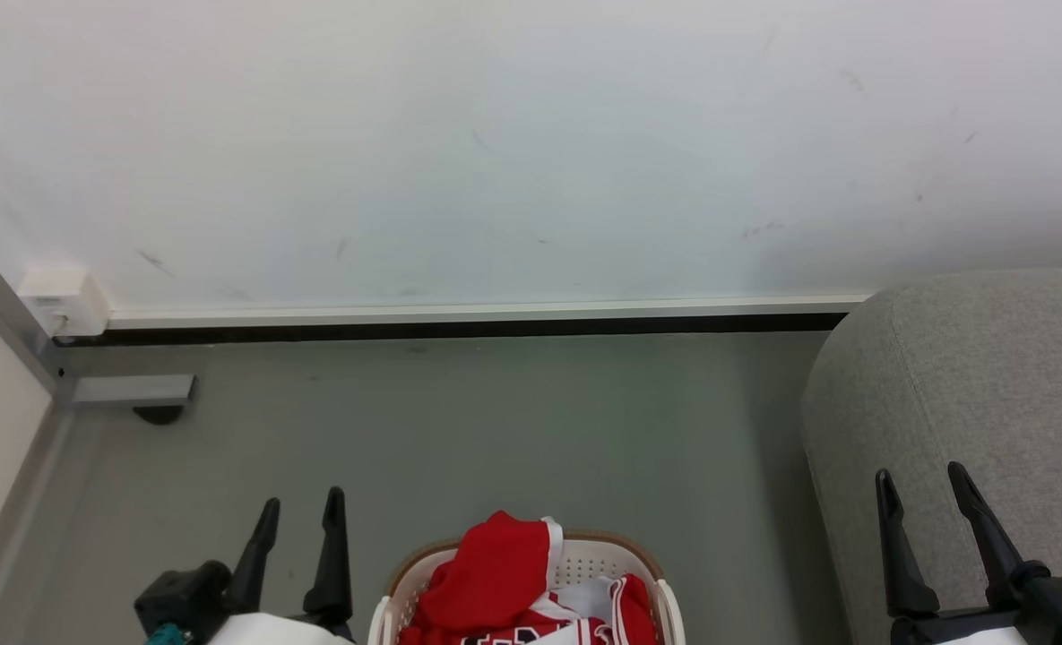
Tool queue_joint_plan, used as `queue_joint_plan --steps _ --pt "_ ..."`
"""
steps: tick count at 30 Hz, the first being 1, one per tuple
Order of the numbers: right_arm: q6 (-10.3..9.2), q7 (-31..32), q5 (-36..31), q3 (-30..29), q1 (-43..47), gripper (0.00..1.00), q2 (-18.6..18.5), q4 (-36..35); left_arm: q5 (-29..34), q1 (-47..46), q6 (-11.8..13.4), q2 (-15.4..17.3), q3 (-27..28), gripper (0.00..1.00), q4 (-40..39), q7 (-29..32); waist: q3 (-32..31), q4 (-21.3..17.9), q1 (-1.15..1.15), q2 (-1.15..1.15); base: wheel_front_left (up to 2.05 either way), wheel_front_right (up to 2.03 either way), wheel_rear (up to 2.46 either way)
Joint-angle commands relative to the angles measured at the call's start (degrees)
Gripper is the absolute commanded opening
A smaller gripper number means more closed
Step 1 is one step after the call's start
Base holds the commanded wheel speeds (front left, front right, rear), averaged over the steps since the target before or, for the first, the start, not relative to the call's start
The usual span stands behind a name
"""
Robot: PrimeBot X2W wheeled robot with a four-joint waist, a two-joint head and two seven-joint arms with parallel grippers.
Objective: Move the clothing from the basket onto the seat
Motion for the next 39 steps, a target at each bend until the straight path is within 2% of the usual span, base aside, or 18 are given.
queue_joint_plan --steps 1,7,13,24,30,35,39 --pt "-0.10 -0.6 -1.6 0.0 0.4 1.00 -0.5 -0.1 1.7 0.0 0.0 0.5 0.0 1.00 0.0 -0.6 0.2 0.0 0.00 0.00 0.00 0.00 0.00" --pt "-0.10 -1.2 -3.8 0.2 -0.1 1.00 -0.5 -0.3 4.4 -0.5 -0.1 0.5 -0.1 1.00 0.1 -1.3 1.2 -0.1 0.00 0.00 0.00 0.00 0.00" --pt "-0.11 -1.8 -3.2 0.1 -1.0 1.00 -0.5 -0.3 6.6 -1.4 -0.7 0.5 -0.2 1.00 0.7 -1.8 3.0 -0.7 0.00 0.00 0.00 0.00 0.00" --pt "-0.12 -2.6 -4.7 0.2 -3.8 1.00 -0.5 -1.1 10.6 -5.1 -3.6 0.7 -2.9 1.00 5.4 -2.5 8.9 -2.6 0.00 0.00 0.00 0.00 0.00" --pt "-0.12 -2.5 -3.2 0.6 -6.7 1.00 -0.5 -1.6 11.3 -10.3 -5.0 2.5 -8.1 1.00 13.9 -2.2 13.5 -4.7 0.00 0.00 0.00 0.00 0.00" --pt "-0.12 -2.5 -1.6 1.1 -9.4 1.00 -0.5 -2.2 11.5 -15.5 -5.4 4.9 -13.7 1.00 19.9 0.6 18.3 -7.3 0.00 0.00 0.00 0.00 0.00" --pt "-0.12 -2.5 -0.7 1.3 -11.6 1.00 -0.5 -3.2 9.2 -19.6 -5.4 6.7 -19.9 1.00 23.1 3.5 22.7 -9.7 0.00 0.00 0.00 0.00 0.00"
